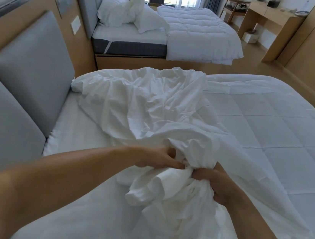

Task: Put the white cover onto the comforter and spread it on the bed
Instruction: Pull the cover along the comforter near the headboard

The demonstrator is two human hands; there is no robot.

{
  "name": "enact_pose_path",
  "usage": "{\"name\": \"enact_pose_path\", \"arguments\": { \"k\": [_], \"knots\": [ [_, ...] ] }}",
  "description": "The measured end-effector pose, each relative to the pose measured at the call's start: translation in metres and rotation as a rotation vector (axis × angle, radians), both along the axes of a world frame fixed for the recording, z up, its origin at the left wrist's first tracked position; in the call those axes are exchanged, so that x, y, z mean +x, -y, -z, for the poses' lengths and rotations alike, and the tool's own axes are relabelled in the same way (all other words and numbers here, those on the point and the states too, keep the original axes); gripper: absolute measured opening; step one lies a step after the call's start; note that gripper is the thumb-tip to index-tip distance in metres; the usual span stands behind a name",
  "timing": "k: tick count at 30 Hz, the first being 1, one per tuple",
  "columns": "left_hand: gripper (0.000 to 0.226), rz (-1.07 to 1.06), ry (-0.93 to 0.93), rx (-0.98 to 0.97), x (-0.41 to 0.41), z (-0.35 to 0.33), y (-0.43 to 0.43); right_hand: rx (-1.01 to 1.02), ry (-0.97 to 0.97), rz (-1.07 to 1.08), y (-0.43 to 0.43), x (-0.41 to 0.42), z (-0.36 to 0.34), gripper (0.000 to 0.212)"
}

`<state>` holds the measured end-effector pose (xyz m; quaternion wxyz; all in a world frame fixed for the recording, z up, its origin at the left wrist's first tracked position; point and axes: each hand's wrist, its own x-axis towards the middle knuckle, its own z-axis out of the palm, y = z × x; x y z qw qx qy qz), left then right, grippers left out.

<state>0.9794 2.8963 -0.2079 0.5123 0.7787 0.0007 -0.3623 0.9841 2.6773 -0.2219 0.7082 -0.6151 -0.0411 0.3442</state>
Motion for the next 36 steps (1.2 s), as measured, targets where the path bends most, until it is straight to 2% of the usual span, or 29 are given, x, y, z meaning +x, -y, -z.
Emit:
{"name": "enact_pose_path", "arguments": {
  "k": [2, 4, 7, 10, 12, 15, 21, 24, 27, 30, 36],
  "knots": [
    [0.071, -0.03, -0.138, -0.181, -0.006, 0.001, 0.006, -0.012, 0.038, -0.024, 0.004, 0.0, -0.005, 0.057],
    [0.063, -0.09, -0.153, -0.234, -0.01, 0.002, 0.017, -0.076, 0.105, -0.084, 0.004, -0.001, -0.01, 0.054],
    [0.06, -0.121, -0.04, -0.071, -0.01, -0.003, 0.028, -0.12, 0.147, -0.06, -0.001, -0.005, -0.012, 0.051],
    [0.08, -0.044, 0.187, 0.067, -0.008, -0.011, 0.03, -0.005, 0.053, 0.036, -0.007, -0.007, -0.014, 0.043],
    [0.084, -0.025, 0.365, 0.161, -0.009, -0.015, 0.031, 0.027, 0.008, 0.058, -0.013, -0.007, -0.017, 0.037],
    [0.079, 0.006, 0.437, 0.143, -0.011, -0.015, 0.027, 0.003, -0.031, 0.055, -0.021, -0.007, -0.021, 0.033],
    [0.079, 0.049, 0.334, 0.107, -0.018, -0.019, -0.003, -0.018, -0.107, 0.078, -0.036, -0.008, -0.022, 0.036],
    [0.068, -0.156, 0.177, -0.045, -0.023, -0.011, -0.016, -0.078, -0.136, 0.194, -0.04, -0.006, -0.018, 0.034],
    [0.052, -0.369, 0.068, -0.08, -0.028, -0.003, -0.034, -0.127, -0.105, 0.207, -0.038, -0.003, -0.016, 0.039],
    [0.047, -0.352, -0.061, -0.161, -0.036, -0.002, -0.041, -0.058, -0.119, 0.076, -0.036, -0.006, -0.02, 0.04],
    [0.031, -0.5, -0.069, -0.383, -0.042, -0.01, -0.021, 0.17, -0.186, 0.056, -0.024, -0.006, -0.017, 0.046]
  ]
}}
